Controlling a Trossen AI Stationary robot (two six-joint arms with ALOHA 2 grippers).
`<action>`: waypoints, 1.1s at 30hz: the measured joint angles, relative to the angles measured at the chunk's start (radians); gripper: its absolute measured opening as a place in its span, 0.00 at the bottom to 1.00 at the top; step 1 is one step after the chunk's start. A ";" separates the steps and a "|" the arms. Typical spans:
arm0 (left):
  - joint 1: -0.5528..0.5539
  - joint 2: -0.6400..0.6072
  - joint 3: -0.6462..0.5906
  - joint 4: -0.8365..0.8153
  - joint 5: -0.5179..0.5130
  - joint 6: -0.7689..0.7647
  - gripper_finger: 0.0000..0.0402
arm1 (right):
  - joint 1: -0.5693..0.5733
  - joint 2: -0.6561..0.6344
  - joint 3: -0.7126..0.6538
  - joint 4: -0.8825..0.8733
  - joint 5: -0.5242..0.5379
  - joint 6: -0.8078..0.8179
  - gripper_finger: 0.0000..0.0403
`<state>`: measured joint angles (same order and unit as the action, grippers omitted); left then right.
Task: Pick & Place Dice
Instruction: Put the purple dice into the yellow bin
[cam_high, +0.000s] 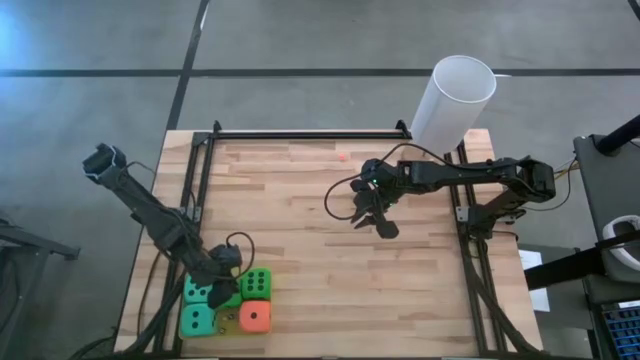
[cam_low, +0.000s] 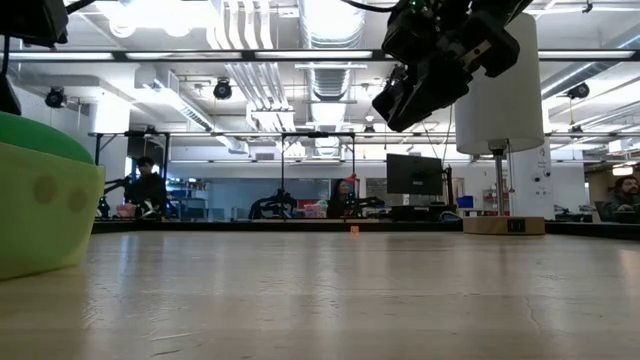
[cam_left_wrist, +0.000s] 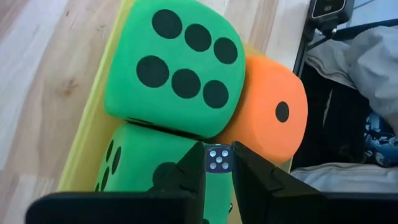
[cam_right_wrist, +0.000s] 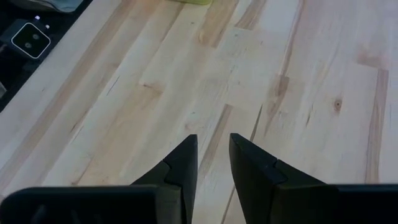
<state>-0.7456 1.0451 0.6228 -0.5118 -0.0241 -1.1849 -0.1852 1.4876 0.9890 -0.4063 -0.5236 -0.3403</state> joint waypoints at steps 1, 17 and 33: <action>0.000 0.000 0.000 0.001 0.004 0.001 0.15 | 0.000 0.000 0.000 0.000 0.000 0.000 0.22; -0.008 0.000 0.000 0.010 0.018 0.022 0.15 | 0.000 0.000 0.000 0.000 0.000 0.000 0.17; -0.009 0.000 -0.014 0.048 0.086 0.006 0.16 | 0.000 0.000 0.000 0.000 0.000 0.000 0.22</action>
<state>-0.7543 1.0451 0.6088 -0.4640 0.0624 -1.1787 -0.1856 1.4876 0.9890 -0.4065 -0.5236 -0.3405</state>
